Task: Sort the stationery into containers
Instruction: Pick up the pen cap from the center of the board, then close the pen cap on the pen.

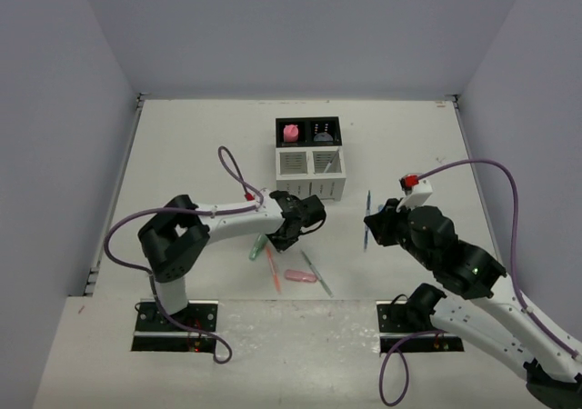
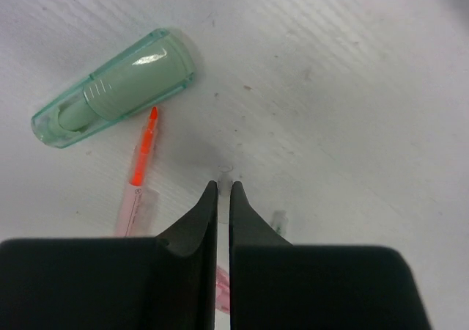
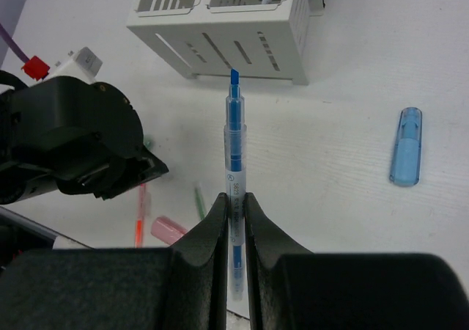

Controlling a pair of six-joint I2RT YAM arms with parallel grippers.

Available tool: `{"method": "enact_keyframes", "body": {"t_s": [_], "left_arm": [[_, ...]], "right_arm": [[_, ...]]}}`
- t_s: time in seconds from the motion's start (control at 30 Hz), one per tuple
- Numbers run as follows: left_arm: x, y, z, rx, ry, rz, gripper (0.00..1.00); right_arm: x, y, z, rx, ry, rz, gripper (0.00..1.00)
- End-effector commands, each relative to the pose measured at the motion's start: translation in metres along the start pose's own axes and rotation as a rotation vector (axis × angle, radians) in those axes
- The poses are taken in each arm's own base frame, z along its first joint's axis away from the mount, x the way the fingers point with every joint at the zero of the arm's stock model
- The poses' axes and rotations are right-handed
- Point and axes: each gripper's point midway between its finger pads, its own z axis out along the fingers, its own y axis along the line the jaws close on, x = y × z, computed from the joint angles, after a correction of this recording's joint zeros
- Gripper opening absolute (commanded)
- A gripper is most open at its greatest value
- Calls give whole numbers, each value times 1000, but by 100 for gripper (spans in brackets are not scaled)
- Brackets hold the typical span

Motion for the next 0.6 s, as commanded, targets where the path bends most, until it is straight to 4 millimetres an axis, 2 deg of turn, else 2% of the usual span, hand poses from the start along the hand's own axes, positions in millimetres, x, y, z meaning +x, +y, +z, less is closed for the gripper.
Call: {"method": "enact_keyframes", "body": {"t_s": [0.0, 0.07, 0.13, 0.17, 0.2, 0.23, 0.27, 0.33, 0.37, 0.4, 0.5, 0.57], "left_arm": [[-74, -36, -97, 436, -234, 65, 0], [-87, -44, -124, 594, -326, 129, 0], [-102, -45, -176, 864, -439, 171, 0], [-104, -46, -202, 1027, -439, 140, 0], [-112, -44, -241, 1211, -466, 118, 0], [-118, -36, -269, 1346, -513, 126, 0], [-115, -30, -269, 1386, -541, 167, 0], [-114, -18, -302, 1541, -554, 181, 0], [-110, -12, -323, 1642, -552, 208, 0], [-103, -10, -334, 1704, -546, 245, 0], [-82, -6, -358, 1847, -528, 367, 0], [-79, -4, -366, 1890, -532, 386, 0]], "right_arm": [[-5, 41, -12, -253, -24, -11, 0], [-4, 55, -17, -324, -6, 7, 0], [3, 75, -21, -417, 65, 23, 0], [3, 87, -20, -465, 75, 38, 0], [2, 104, -22, -558, 83, 48, 0], [3, 122, -28, -662, 89, 52, 0], [5, 133, -34, -736, 95, 54, 0], [7, 155, -46, -884, 103, 55, 0], [3, 168, -55, -969, 98, 50, 0], [3, 175, -61, -1019, 98, 44, 0], [3, 196, -75, -1115, 102, 7, 0], [1, 200, -75, -1109, 87, 4, 0]]}}
